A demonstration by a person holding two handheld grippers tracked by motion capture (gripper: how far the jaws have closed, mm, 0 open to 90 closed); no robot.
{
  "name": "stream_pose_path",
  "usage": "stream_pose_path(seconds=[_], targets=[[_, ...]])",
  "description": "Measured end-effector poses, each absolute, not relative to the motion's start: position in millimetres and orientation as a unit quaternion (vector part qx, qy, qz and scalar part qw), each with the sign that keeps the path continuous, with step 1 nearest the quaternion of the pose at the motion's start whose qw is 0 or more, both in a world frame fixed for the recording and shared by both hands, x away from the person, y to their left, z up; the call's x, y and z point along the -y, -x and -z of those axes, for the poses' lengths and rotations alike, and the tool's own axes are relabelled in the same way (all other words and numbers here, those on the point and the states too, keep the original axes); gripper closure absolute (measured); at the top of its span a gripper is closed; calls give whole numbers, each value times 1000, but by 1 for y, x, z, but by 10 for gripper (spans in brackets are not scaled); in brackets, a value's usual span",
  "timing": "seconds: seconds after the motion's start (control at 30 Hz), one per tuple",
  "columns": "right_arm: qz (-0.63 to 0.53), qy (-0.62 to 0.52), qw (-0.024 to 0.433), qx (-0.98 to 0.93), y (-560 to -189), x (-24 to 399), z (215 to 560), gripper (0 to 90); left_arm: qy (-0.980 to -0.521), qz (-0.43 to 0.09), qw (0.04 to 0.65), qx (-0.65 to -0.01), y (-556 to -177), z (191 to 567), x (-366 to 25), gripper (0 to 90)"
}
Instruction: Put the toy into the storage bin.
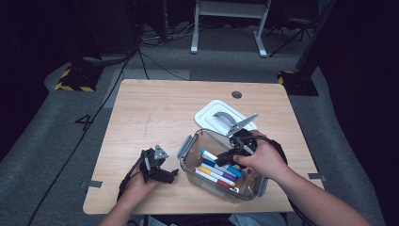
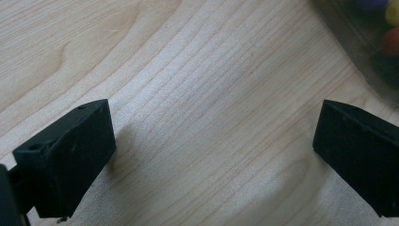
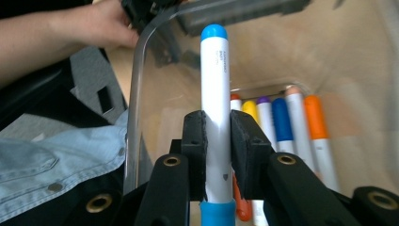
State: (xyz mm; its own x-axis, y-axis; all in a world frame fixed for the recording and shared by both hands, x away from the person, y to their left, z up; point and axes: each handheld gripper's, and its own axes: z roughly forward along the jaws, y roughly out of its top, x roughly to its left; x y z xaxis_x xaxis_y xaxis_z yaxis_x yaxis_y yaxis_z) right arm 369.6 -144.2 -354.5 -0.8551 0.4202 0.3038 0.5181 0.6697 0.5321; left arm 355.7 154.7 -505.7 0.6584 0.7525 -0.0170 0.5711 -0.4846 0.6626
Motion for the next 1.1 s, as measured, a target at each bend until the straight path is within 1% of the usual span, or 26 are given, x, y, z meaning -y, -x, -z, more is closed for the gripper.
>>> stream_pose_path(seconds=[0.07,0.13,0.57,1.0,1.1], targets=[[311,258,83,911,-369,142,357,770,-851,-139,325,-389,-356,506,-155,1],[293,253,98,917,-370,134,369,770,-850,-139,326,-389,-356,506,-155,1],[229,243,133,933,-369,108,408,770,-850,-140,326,-390,-356,506,-155,1],[195,248,148,937,-366,99,435,769,-850,-139,326,-389,-356,506,-155,0],[192,249,144,938,-366,99,439,769,-850,-139,326,-389,-356,506,-155,0]])
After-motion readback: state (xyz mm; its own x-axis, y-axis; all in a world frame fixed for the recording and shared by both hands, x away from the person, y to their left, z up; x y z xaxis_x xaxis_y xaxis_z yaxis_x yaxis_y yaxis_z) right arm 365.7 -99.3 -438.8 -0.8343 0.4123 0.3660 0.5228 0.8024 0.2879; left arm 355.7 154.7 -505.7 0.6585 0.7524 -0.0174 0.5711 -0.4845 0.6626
